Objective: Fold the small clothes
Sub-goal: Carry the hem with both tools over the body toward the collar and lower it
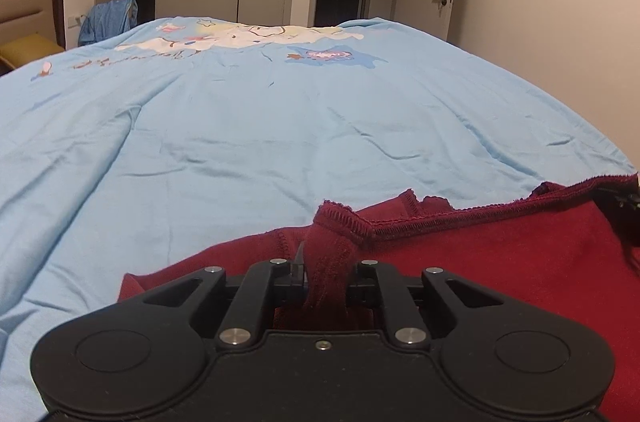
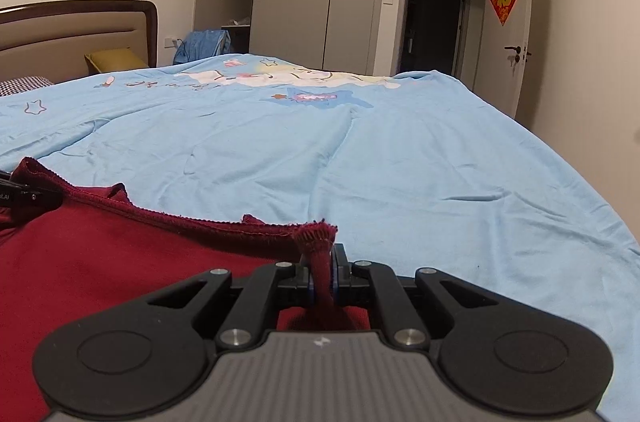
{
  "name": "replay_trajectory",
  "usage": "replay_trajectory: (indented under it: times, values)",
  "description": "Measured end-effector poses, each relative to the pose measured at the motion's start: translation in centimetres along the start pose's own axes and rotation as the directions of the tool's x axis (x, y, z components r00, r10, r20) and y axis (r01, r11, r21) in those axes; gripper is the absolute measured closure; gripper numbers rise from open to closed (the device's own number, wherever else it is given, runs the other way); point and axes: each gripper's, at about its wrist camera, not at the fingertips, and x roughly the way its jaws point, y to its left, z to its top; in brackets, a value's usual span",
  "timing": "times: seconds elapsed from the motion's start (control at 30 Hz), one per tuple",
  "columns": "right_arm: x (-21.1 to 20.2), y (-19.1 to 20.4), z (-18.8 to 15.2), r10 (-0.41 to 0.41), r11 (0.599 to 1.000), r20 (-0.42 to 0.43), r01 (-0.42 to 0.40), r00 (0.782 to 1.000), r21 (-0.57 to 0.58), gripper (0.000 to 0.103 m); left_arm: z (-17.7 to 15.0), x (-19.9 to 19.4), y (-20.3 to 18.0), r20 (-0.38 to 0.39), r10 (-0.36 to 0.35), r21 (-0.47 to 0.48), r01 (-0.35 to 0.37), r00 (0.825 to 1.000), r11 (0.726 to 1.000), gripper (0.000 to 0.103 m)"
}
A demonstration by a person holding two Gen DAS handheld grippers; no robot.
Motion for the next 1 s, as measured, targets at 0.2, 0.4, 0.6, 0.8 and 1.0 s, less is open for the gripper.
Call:
replay_trajectory:
  times: [0.2,0.4,0.6,0.8,1.0]
  values:
    - [0.5,0.0,-0.7,-0.006,1.0,-0.011,0.006,1.0,0.003,0.095,-0.2,0.6,0.6,0.003,-0.021,-0.05,0.021,1.0,0.999,0.09]
    - [0.4,-0.2,-0.4,-0.001,1.0,0.004,0.001,1.0,0.009,0.095,0.6,0.0,0.7,0.039,-0.044,-0.055,0.046,0.998,0.997,0.096]
    - [1.2,0.1,0.7,-0.023,1.0,0.005,0.023,1.0,-0.017,0.095,1.9,0.9,0.6,0.041,-0.012,-0.03,0.014,0.999,0.999,0.095]
    - [3.2,0.0,-0.1,-0.036,0.999,-0.058,0.036,0.998,-0.006,0.093,1.1,2.5,1.4,-0.009,-0.018,-0.074,0.017,1.0,0.997,0.09]
    - [3.5,-0.6,-0.4,-0.06,0.998,-0.066,0.062,0.996,0.028,0.067,0.9,2.5,2.8,-0.003,-0.083,-0.15,0.082,0.997,0.985,0.087]
